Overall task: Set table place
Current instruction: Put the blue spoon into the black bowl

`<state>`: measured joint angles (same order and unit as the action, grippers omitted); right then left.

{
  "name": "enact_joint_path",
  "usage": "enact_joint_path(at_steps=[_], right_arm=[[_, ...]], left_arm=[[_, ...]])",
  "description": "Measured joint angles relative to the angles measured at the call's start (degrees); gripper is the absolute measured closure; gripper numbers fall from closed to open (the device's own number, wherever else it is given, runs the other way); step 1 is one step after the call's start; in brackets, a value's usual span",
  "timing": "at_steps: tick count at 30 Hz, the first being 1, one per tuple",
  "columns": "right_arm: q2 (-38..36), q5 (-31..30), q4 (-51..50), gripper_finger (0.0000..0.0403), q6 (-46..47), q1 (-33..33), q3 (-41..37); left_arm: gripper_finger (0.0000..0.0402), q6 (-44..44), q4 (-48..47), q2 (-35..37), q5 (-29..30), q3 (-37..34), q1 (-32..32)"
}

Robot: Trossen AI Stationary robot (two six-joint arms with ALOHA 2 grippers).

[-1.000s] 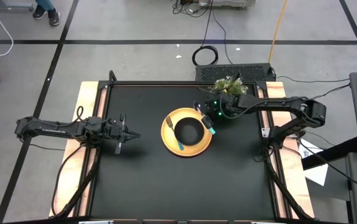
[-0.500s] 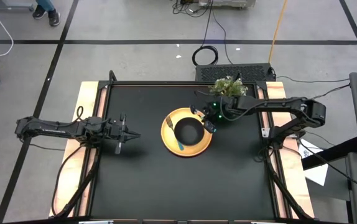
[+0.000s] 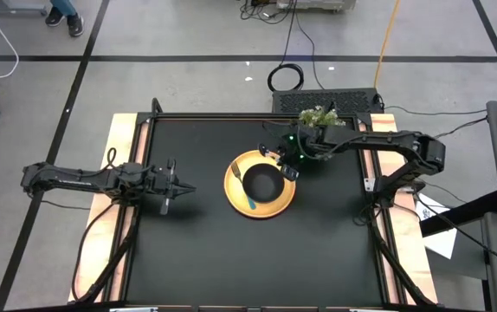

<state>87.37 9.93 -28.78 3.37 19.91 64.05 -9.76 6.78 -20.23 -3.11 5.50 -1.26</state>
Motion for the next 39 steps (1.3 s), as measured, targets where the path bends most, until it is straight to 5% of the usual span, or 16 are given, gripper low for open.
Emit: enact_joint_path(at_steps=[20,39], right_arm=[[10.0,2.3,-0.8,0.0371,4.4,1.2,5.3],[10.2,2.2,-4.1,0.0371,9.0,2.6,5.8]], left_arm=[[0.0371,-0.2,-0.7,0.0,0.2,0.0,0.0],[0.0371,0.0,-1.1,0.0,0.1,0.0,0.0]])
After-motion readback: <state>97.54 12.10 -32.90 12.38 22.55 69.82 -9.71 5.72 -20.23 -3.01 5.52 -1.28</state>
